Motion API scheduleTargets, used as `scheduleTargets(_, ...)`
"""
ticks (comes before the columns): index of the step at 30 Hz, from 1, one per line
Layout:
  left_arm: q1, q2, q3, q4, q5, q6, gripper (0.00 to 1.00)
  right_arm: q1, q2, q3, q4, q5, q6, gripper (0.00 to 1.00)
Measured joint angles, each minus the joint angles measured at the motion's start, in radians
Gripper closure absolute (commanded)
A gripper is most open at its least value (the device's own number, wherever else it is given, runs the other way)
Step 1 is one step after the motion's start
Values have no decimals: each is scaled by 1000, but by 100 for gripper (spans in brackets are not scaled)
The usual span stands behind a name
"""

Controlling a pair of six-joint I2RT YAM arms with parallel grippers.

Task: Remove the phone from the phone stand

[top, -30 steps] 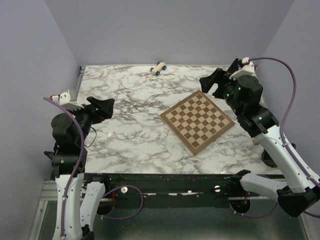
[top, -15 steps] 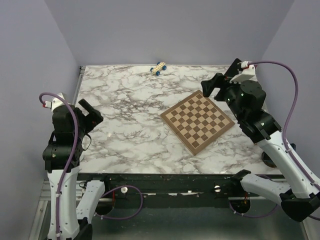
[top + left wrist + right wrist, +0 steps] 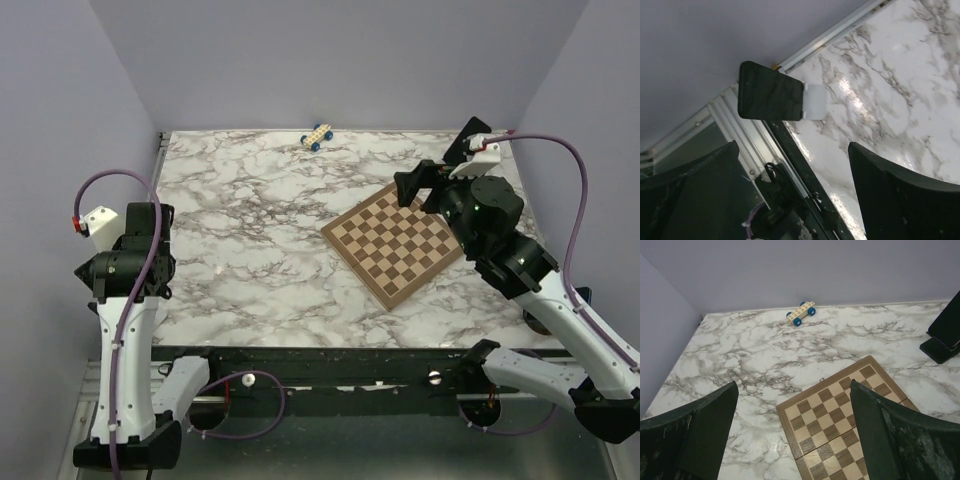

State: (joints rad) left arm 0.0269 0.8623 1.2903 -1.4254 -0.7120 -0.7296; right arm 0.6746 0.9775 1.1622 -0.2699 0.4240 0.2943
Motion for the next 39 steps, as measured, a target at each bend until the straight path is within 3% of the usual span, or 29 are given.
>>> scheduleTargets(6, 23, -6, -104, 16, -149, -10, 1, 7, 27, 0, 0, 5, 0, 0)
scheduleTargets(11, 157, -26, -132, 87, -183, 51, 1, 7, 68, 0, -1, 5, 0, 0)
scheduleTargets(28, 389, 62, -143, 219, -126, 19, 1, 7, 108, 0, -6, 5, -1, 0)
scheduleTargets(39, 466, 27, -302, 324, -37, -18, 2, 7, 110, 0, -11, 3, 0, 0)
